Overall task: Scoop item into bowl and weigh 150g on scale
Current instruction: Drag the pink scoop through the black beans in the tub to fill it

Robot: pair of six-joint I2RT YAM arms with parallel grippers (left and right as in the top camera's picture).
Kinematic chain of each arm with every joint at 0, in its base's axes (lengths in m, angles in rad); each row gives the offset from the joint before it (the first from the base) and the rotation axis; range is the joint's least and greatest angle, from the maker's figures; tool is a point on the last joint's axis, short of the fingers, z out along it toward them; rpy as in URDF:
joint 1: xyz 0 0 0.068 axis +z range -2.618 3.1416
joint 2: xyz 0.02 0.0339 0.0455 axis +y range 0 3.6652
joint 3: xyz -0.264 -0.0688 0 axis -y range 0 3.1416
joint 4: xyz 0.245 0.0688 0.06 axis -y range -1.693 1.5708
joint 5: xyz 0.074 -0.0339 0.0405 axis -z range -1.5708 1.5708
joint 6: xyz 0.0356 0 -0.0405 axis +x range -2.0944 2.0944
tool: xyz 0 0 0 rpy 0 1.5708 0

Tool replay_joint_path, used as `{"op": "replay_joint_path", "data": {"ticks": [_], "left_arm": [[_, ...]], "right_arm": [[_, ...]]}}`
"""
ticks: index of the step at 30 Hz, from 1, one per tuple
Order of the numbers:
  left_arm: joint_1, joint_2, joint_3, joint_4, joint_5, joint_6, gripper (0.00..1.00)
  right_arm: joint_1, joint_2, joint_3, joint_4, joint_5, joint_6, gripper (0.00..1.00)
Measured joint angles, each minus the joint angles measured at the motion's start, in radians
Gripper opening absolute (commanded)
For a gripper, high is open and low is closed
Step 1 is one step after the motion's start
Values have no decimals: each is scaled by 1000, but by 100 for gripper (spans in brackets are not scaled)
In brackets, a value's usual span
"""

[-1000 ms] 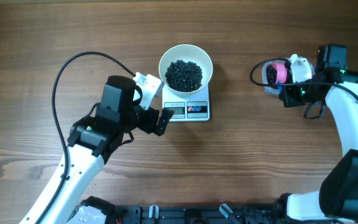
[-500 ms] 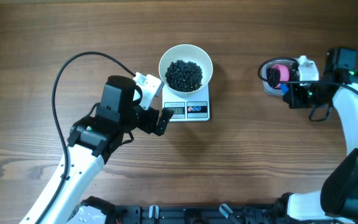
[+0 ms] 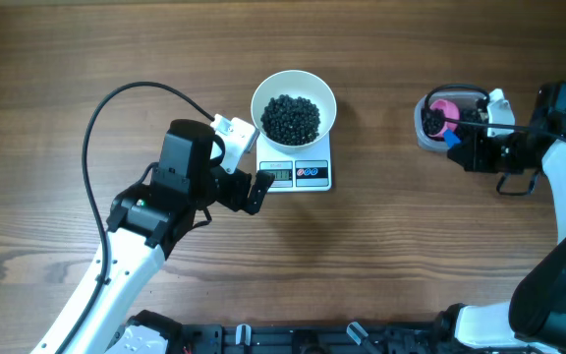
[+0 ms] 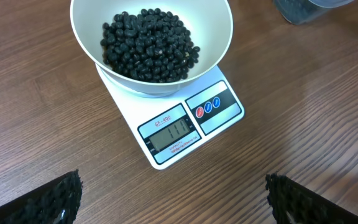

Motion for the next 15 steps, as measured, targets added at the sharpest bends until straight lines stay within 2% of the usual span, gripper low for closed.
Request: {"op": "replay_joint_path", "data": {"ticks": [15], "left_arm": [[0,0,0,0,0,0,100]], "right_arm": [[-16,0,0,-2,-23,0,4]]}}
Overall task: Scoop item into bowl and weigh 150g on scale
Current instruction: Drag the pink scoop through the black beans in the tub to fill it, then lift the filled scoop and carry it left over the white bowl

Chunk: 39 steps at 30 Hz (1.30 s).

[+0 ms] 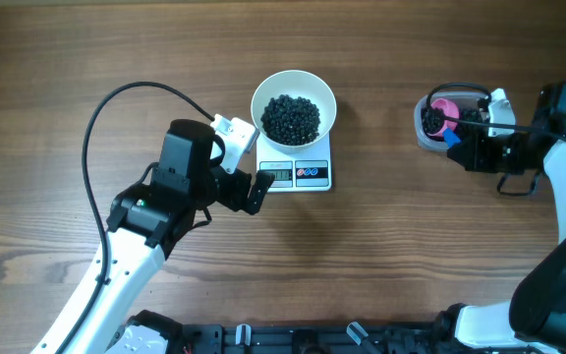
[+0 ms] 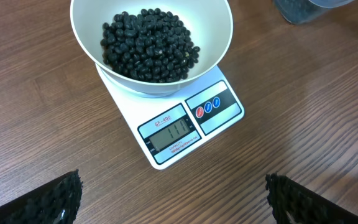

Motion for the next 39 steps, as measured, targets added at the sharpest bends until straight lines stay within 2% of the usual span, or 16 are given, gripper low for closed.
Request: {"op": "replay_joint_path", "data": {"ticks": [7,22,39], "left_arm": [[0,0,0,0,0,0,100],[0,0,0,0,0,0,100],[0,0,0,0,0,0,100]], "right_arm": [[-64,0,0,0,-24,29,4],[-211,0,0,-4,-226,100,4],[-230,0,0,74,-661,159,4]]}}
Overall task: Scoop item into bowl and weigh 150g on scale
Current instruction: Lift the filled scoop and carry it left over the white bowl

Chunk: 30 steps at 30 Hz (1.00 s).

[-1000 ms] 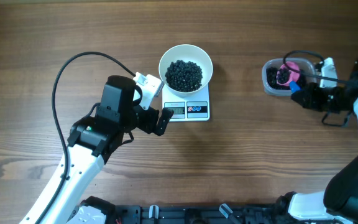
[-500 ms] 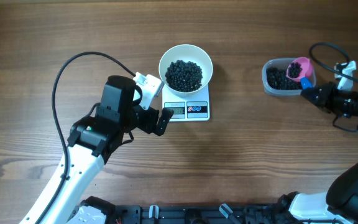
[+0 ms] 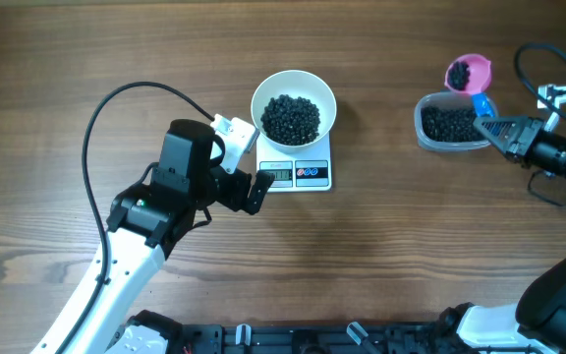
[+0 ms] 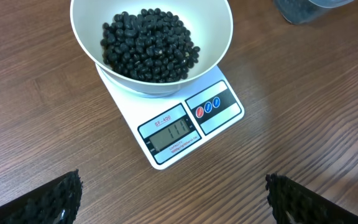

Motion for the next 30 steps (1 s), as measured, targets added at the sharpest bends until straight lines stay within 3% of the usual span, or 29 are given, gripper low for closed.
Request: {"op": "replay_joint_path", "data": {"ticks": [8,16,24,30], "left_arm": [[0,0,0,0,0,0,100],[0,0,0,0,0,0,100],[0,0,0,0,0,0,100],[0,0,0,0,0,0,100]], "right_arm": [[114,0,0,134,-97,111,4],[338,0,-2,432,-105,311,4],[537,0,-2,520,18,398,4],[643,0,-2,522,178,349,4]]}}
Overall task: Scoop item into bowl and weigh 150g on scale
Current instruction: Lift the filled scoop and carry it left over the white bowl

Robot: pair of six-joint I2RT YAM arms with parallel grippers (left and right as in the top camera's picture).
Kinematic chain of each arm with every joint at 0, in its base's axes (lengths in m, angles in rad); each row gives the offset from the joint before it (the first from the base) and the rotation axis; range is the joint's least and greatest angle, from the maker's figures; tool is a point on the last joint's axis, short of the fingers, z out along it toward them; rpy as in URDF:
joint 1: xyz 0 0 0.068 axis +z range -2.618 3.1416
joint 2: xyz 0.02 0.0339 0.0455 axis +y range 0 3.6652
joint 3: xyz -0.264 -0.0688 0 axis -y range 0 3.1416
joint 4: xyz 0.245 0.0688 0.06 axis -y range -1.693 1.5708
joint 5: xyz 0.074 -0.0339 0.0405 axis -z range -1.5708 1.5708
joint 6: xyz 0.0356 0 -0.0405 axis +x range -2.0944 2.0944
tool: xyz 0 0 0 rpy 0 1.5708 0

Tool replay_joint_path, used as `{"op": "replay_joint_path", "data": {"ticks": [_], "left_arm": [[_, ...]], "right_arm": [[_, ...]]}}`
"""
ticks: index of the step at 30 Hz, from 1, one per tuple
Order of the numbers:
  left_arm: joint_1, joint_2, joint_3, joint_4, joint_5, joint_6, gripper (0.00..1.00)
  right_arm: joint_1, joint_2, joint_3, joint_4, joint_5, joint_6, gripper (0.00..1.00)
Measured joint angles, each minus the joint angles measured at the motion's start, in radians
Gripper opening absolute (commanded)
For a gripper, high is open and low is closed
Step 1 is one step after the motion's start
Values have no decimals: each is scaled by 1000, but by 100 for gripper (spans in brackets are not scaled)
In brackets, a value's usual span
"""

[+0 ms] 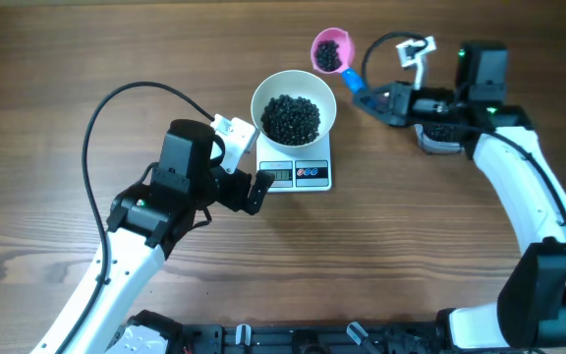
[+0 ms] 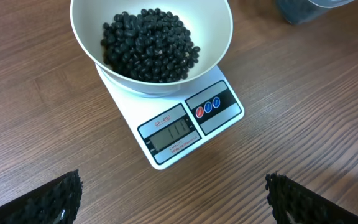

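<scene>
A white bowl (image 1: 294,105) of black beans sits on the white scale (image 1: 297,172); its display (image 2: 174,132) shows digits that look like 111. My right gripper (image 1: 381,100) is shut on the blue handle of a pink scoop (image 1: 331,51) loaded with beans, held just beyond the bowl's far right rim. The bean container (image 1: 438,139) is mostly hidden under the right arm. Left of the scale, my left gripper (image 1: 246,167) stands open, its fingertips (image 2: 55,199) wide apart in the left wrist view and nothing between them.
A black cable (image 1: 116,103) loops over the table left of the left arm. The container's edge (image 2: 309,9) shows at the top right of the left wrist view.
My right gripper has carried the loaded scoop left from beside the container to just beyond the bowl's far right rim. The left arm, bowl and scale reading are unchanged.
At first my right gripper held the pink scoop down inside the bean container at the right. Then the scoop was up beside the container, filled with beans. Now it is beside the bowl. The left gripper stayed open by the scale throughout.
</scene>
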Motion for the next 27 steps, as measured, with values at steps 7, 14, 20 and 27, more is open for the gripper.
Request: {"op": "replay_joint_path", "data": {"ticks": [7,14,20,27], "left_arm": [[0,0,0,0,0,0,100],[0,0,0,0,0,0,100],[0,0,0,0,0,0,100],[0,0,0,0,0,0,100]], "right_arm": [[101,0,0,-18,155,-108,4],[177,0,0,-84,305,-241,4],[226,0,0,-115,419,-335,4],[269,0,0,-129,533,-431,4]]}}
